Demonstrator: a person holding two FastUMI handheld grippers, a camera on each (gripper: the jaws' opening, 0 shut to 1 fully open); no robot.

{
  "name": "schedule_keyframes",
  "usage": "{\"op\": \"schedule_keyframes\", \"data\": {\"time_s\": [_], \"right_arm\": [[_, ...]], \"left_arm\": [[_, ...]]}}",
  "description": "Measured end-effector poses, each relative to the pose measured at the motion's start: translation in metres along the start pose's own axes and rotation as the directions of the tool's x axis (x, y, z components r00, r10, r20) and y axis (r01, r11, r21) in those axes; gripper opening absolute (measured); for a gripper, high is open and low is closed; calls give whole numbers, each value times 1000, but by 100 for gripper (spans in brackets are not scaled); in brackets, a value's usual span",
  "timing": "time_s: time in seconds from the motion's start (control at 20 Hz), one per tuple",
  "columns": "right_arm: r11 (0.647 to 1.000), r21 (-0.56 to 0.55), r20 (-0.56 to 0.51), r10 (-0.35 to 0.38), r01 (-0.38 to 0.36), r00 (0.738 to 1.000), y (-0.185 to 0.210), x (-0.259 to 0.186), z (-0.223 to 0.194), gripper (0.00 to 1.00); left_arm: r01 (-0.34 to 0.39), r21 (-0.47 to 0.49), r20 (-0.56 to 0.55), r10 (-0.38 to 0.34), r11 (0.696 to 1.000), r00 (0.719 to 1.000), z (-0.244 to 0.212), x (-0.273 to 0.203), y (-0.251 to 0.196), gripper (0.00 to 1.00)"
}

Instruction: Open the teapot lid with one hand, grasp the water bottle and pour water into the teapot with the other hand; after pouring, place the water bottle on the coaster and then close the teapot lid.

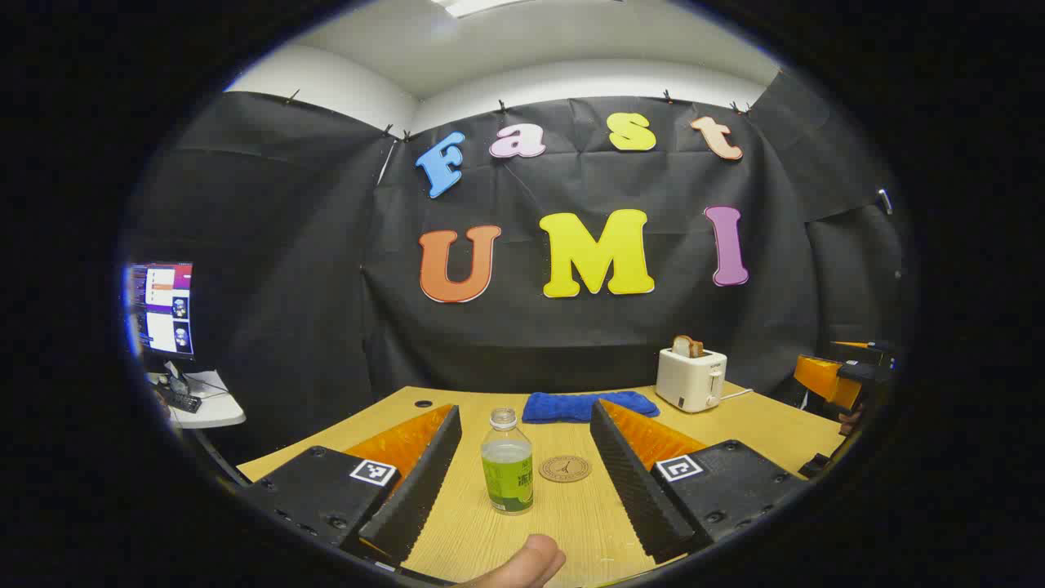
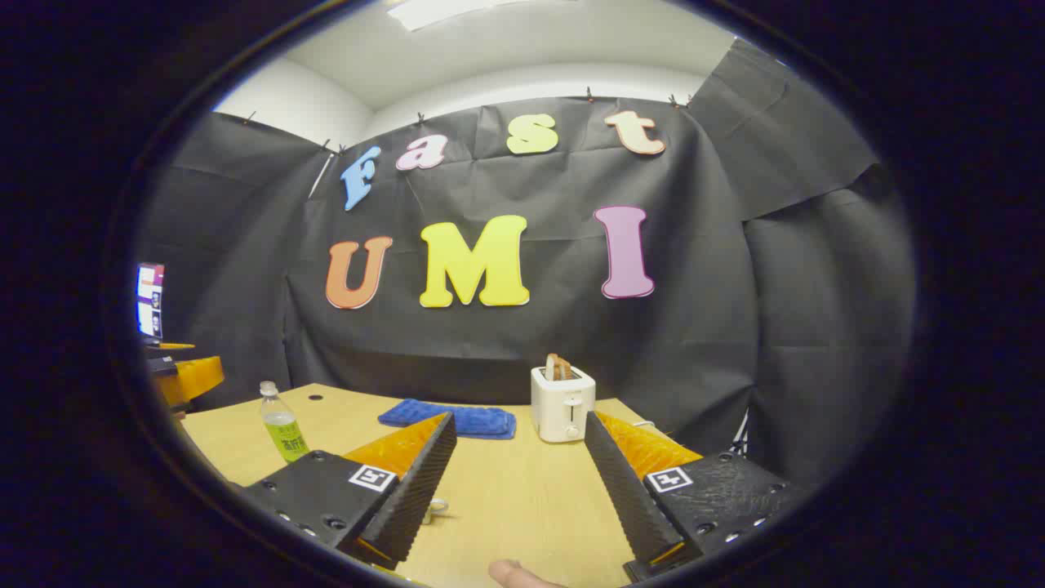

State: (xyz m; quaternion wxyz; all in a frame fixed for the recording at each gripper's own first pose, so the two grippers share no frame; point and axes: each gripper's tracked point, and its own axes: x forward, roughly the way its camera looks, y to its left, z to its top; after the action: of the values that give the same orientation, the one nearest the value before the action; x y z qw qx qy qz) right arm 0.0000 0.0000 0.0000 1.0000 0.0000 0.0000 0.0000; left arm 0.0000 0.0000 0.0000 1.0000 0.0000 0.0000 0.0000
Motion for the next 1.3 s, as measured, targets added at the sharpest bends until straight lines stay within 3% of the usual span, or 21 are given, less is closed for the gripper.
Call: {"op": "schedule_keyframes", "data": {"time_s": [0.2, 0.45, 1.0, 1.3], "right_arm": [[1000, 10, 14, 12, -12, 1000, 9, 3, -2, 95], [1000, -6, 8, 4, -4, 1000, 10, 6, -8, 95], [991, -130, 12, 18, -17, 1000, 30, 8, -19, 95], [994, -84, -30, 73, -75, 997, 47, 11, -33, 95]], "left_arm": [[-34, 30, 2, 34, 999, 999, 0, 5, 20, 99], [-8, 29, 13, 8, 1000, 1000, 2, 5, 18, 99], [-4, 32, -30, 5, 999, 1000, -13, 12, 13, 99], [1, 24, -17, 0, 1000, 1000, -12, 14, 13, 99]]}}
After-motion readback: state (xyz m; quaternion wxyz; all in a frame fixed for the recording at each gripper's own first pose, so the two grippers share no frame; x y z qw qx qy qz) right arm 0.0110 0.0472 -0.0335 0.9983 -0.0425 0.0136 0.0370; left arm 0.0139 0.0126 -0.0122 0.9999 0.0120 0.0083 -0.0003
